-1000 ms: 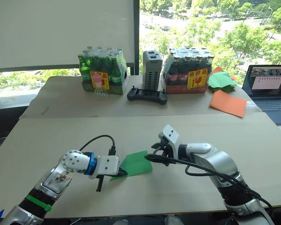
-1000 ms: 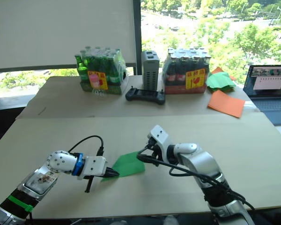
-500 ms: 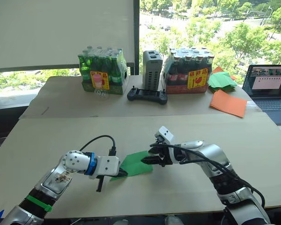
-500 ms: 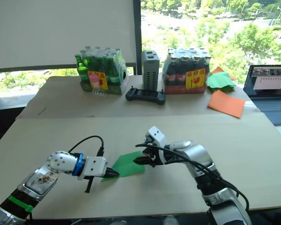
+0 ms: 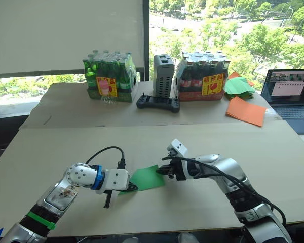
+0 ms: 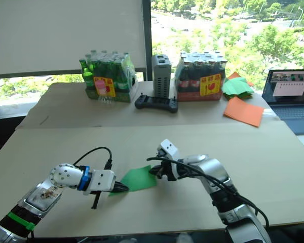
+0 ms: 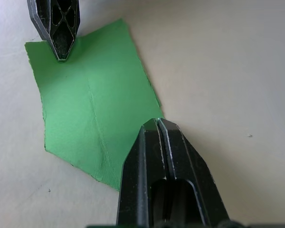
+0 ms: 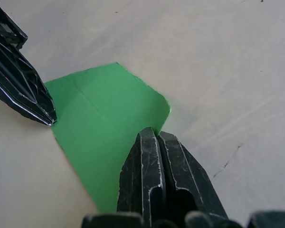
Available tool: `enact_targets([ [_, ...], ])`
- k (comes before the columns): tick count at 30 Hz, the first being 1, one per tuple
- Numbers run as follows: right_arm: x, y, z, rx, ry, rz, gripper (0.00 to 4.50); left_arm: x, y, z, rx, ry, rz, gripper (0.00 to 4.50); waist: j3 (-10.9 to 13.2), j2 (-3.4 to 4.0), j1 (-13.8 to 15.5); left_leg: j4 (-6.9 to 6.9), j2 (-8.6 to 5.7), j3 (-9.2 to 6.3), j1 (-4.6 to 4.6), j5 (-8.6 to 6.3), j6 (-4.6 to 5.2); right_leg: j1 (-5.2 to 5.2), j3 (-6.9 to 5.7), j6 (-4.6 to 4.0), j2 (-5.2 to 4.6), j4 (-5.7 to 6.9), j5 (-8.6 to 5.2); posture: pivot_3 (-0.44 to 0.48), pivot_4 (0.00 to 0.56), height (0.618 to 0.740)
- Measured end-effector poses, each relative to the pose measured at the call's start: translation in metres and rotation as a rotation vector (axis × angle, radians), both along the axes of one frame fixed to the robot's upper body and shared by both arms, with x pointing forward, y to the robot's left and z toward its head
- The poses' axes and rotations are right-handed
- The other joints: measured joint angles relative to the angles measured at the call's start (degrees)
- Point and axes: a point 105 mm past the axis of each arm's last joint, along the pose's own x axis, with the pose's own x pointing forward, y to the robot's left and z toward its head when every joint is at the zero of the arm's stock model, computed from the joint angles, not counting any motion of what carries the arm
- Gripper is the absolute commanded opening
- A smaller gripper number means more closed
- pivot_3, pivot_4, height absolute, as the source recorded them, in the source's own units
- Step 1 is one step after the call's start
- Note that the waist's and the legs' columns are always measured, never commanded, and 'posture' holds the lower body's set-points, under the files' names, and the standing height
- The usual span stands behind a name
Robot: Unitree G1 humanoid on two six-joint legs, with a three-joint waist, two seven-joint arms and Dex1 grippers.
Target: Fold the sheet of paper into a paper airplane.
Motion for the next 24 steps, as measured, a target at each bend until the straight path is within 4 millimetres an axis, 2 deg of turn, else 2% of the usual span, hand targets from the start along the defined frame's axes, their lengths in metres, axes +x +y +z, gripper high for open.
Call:
enact_targets([
  [4,-0.005,-0.002,0.002,-0.002,-0.050,-0.004,0.02,0.000,0.000,0.000,0.002,-0.001,-0.002,0.00,0.00,0.00,-0.06,0.00,0.00,0.00,0.00,-0.01,0.02,0.00,0.00,0.00,0.00,0.00,0.00,0.000,0.150,0.711],
  [13,-0.021,0.003,0.023,0.058,-0.294,-0.004,0.02,0.001,0.000,0.001,0.013,-0.005,-0.008,0.00,0.00,0.00,-0.04,0.01,0.00,0.00,0.00,-0.01,0.02,0.01,0.00,0.01,0.00,0.01,-0.01,0.000,0.150,0.711],
  [16,-0.029,-0.004,0.019,0.028,-0.335,0.004,0.02,0.002,0.001,0.001,0.016,-0.003,-0.009,0.00,0.00,0.00,0.15,0.01,0.00,-0.02,0.00,-0.02,0.04,0.02,-0.02,0.03,0.01,0.01,-0.02,0.000,0.150,0.711],
  [19,-0.038,-0.014,0.002,-0.042,-0.341,0.025,0.02,0.004,0.003,0.002,0.023,-0.002,-0.010,0.00,0.00,0.00,0.23,0.01,0.00,-0.01,0.01,-0.02,0.03,0.03,-0.01,0.04,0.01,0.01,-0.02,0.000,0.150,0.711],
  [24,-0.041,-0.013,0.004,-0.086,-0.442,0.097,0.02,0.008,0.005,0.003,0.030,-0.001,-0.005,0.00,0.01,0.01,0.04,0.01,0.01,0.00,0.03,-0.03,0.06,0.04,-0.02,0.03,0.02,0.04,-0.01,0.000,0.150,0.711],
])
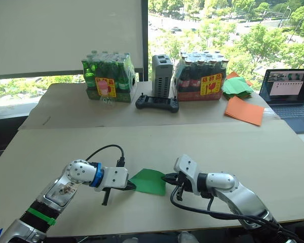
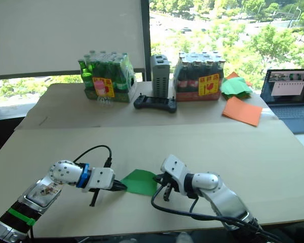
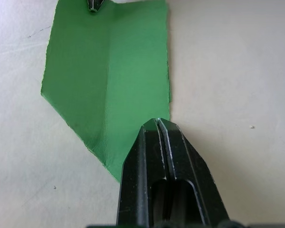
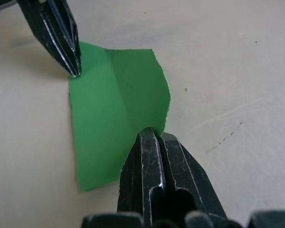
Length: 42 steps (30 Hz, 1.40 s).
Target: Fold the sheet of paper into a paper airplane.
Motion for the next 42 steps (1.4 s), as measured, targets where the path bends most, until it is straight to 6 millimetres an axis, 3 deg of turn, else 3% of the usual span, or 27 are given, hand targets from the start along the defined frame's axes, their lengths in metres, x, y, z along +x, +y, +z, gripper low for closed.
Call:
enact_targets([
  [8,-0.013,0.005,0.006,-0.065,-0.241,0.176,0.02,0.005,0.004,0.001,0.009,0.001,0.007,0.00,0.00,0.00,-0.01,0.00,0.00,0.01,0.02,0.02,-0.03,0.01,0.00,0.01,0.01,0.00,-0.01,0.000,0.150,0.711],
  [15,-0.020,0.007,-0.010,-0.218,-0.453,0.340,0.02,0.005,0.005,0.001,0.011,0.000,0.007,0.00,0.00,0.00,-0.10,0.00,0.01,0.04,0.05,0.06,-0.10,0.02,0.02,0.01,0.04,0.02,-0.01,0.000,0.150,0.711],
  [23,-0.021,0.007,-0.018,-0.289,-0.528,0.408,0.02,0.005,0.006,0.001,0.014,0.000,0.011,0.00,0.00,0.00,-0.11,0.00,0.05,0.04,0.06,0.08,-0.14,0.04,0.04,0.00,0.09,0.02,0.00,0.000,0.150,0.711],
  [30,-0.022,0.007,-0.019,-0.302,-0.550,0.423,0.02,0.014,0.022,0.007,0.008,0.019,0.106,0.00,0.00,-0.01,-0.11,0.01,0.07,0.03,0.06,0.07,-0.12,0.04,0.04,-0.01,0.13,0.03,0.00,0.000,0.150,0.711],
  [33,-0.021,0.006,-0.019,-0.308,-0.554,0.424,0.02,0.020,0.021,0.018,-0.032,0.049,0.145,0.00,0.01,-0.02,-0.10,0.01,0.08,0.01,0.06,0.07,-0.12,0.03,0.04,-0.01,0.16,0.04,0.00,0.000,0.150,0.711],
  [37,-0.020,0.007,-0.020,-0.303,-0.557,0.426,0.02,0.025,0.007,0.050,-0.158,0.089,0.156,0.00,0.01,-0.02,-0.21,0.01,0.08,0.02,0.06,0.08,-0.14,0.04,0.05,-0.01,0.16,0.04,0.00,0.000,0.150,0.711],
  [42,-0.020,0.008,-0.019,-0.300,-0.566,0.434,0.02,0.019,-0.006,0.055,-0.204,0.139,0.139,0.00,0.01,-0.02,-0.38,0.01,0.15,0.04,0.06,0.18,-0.31,0.03,0.10,-0.02,0.25,0.02,0.01,0.000,0.150,0.711],
])
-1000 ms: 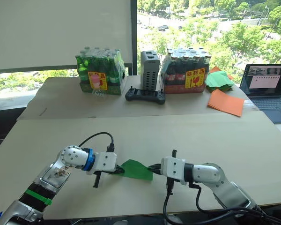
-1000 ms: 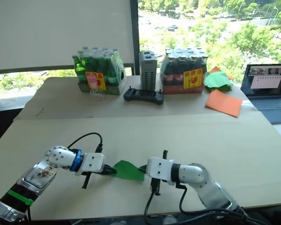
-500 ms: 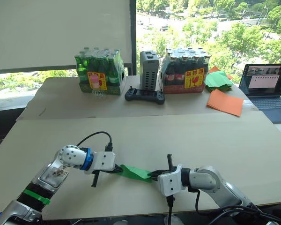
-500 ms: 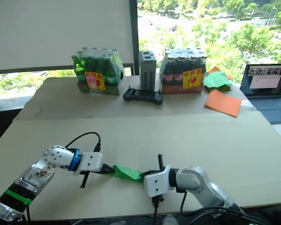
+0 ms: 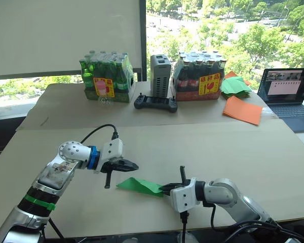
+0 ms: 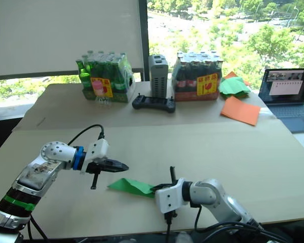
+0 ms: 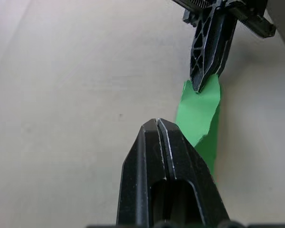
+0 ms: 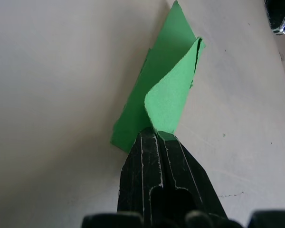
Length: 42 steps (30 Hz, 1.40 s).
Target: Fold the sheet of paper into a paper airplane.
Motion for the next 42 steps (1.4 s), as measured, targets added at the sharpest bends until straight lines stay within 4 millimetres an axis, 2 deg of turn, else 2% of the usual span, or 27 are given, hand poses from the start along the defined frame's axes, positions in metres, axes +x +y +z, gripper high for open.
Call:
enact_targets([
  [8,0.000,0.000,0.000,-0.004,0.011,0.000,0.02,-0.018,-0.014,-0.030,0.038,0.064,-0.059,0.00,0.00,0.00,0.17,0.01,0.03,0.01,0.00,-0.03,0.05,0.01,0.03,-0.03,0.03,-0.01,0.02,0.000,0.150,0.711],
  [11,0.000,-0.001,0.000,-0.005,0.028,-0.006,0.02,-0.019,-0.017,-0.033,0.036,0.065,-0.063,0.00,0.00,0.00,0.30,0.01,0.05,0.01,0.00,-0.04,0.07,0.01,0.03,-0.04,0.04,-0.01,0.02,0.000,0.150,0.711],
  [14,0.001,-0.001,0.002,0.012,0.051,-0.013,0.83,-0.018,-0.020,-0.035,0.038,0.062,-0.061,0.00,0.00,0.00,0.28,0.01,0.05,0.01,0.00,-0.04,0.07,0.02,0.03,-0.04,0.04,-0.02,0.02,0.000,0.150,0.711],
  [19,0.001,-0.002,0.010,0.045,0.129,-0.046,2.57,-0.018,-0.021,-0.038,0.050,0.056,-0.060,0.00,0.00,0.00,0.33,0.01,0.05,0.01,-0.02,-0.04,0.07,0.01,0.03,-0.03,0.04,-0.06,0.02,0.000,0.150,0.711],
  [22,-0.004,-0.006,0.018,0.080,0.272,-0.081,2.57,-0.019,-0.019,-0.042,0.058,0.053,-0.061,0.00,0.00,0.00,0.37,0.01,0.05,0.01,-0.06,-0.05,0.08,0.01,0.03,-0.03,0.04,-0.10,0.02,0.000,0.150,0.711],
  [25,-0.005,-0.006,0.036,0.160,0.388,-0.124,2.57,-0.019,-0.016,-0.049,0.073,0.062,-0.048,0.00,0.00,0.00,0.34,0.01,0.08,-0.01,-0.06,-0.12,0.21,0.00,0.03,-0.05,0.04,-0.10,0.03,0.000,0.150,0.711],
  [29,0.006,0.009,0.055,0.281,0.465,-0.186,2.57,-0.020,-0.017,-0.054,0.064,0.080,-0.034,0.00,0.01,0.00,0.42,0.00,0.12,-0.02,-0.06,-0.15,0.25,-0.03,0.02,-0.08,0.06,-0.08,0.05,0.000,0.150,0.711],
  [31,0.008,0.013,0.058,0.290,0.476,-0.206,2.57,-0.020,-0.018,-0.055,0.059,0.081,-0.034,0.00,0.00,0.00,0.54,0.01,0.11,-0.02,-0.07,-0.14,0.24,-0.03,0.00,-0.08,0.06,-0.09,0.05,0.000,0.150,0.711],
  [34,0.012,0.015,0.048,0.262,0.489,-0.255,1.78,-0.020,-0.017,-0.056,0.059,0.084,-0.028,0.00,0.00,0.00,0.86,0.02,0.06,-0.01,-0.08,-0.08,0.13,-0.03,0.00,-0.08,0.03,-0.12,0.05,0.000,0.150,0.711],
  [39,0.014,0.020,0.029,0.210,0.496,-0.322,0.05,-0.017,-0.016,-0.058,0.053,0.091,-0.006,0.00,0.00,0.00,0.94,0.01,0.06,0.00,-0.08,-0.05,0.07,-0.05,0.00,-0.08,0.02,-0.10,0.05,0.000,0.150,0.711],
  [42,0.018,0.025,0.024,0.202,0.505,-0.353,0.02,-0.015,-0.015,-0.059,0.047,0.091,0.008,0.00,0.00,0.00,0.77,0.01,0.06,-0.01,-0.07,-0.05,0.08,-0.05,0.01,-0.08,0.02,-0.06,0.05,0.000,0.150,0.711],
])
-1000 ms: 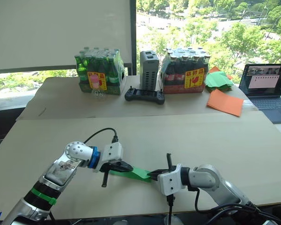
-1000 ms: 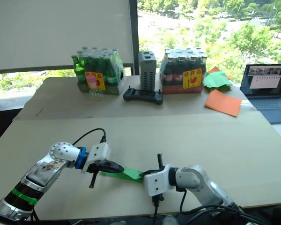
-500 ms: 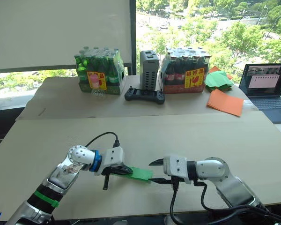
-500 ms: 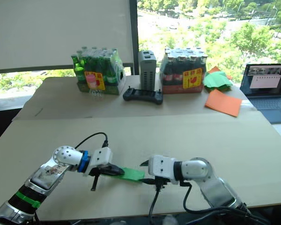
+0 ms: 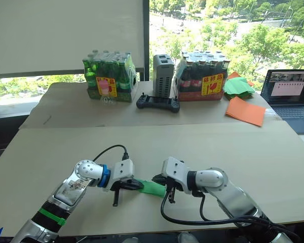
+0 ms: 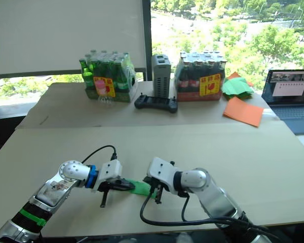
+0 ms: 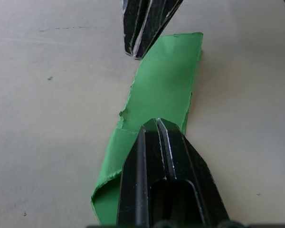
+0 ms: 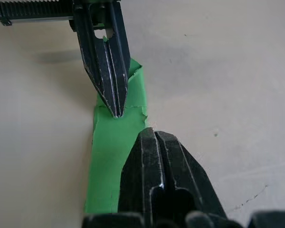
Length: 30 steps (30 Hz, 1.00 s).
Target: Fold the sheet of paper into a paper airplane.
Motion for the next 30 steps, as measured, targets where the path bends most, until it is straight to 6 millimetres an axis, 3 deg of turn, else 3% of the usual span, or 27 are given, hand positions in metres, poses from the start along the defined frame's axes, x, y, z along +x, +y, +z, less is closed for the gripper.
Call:
enact_targets([
  [6,-0.002,0.003,-0.012,-0.050,0.027,0.002,0.02,0.001,-0.002,0.000,-0.012,-0.004,0.010,0.00,0.00,0.00,0.03,0.01,-0.01,-0.01,0.00,0.01,-0.01,0.00,-0.01,0.00,0.00,0.00,0.00,0.000,0.150,0.711],
  [18,-0.001,0.005,-0.016,-0.083,0.026,0.003,0.02,0.002,-0.004,0.000,-0.017,-0.007,0.015,0.00,-0.01,0.01,0.01,0.01,0.00,-0.01,0.03,0.01,-0.01,0.04,-0.01,0.00,0.00,0.00,0.00,0.000,0.150,0.711],
  [30,-0.006,-0.016,-0.021,-0.149,0.026,-0.019,0.02,0.003,-0.003,0.000,-0.018,-0.012,0.024,0.00,-0.05,0.03,0.96,0.02,-0.04,-0.02,0.09,-0.02,0.03,0.15,-0.06,0.02,-0.06,-0.02,-0.01,0.000,0.150,0.711],
])
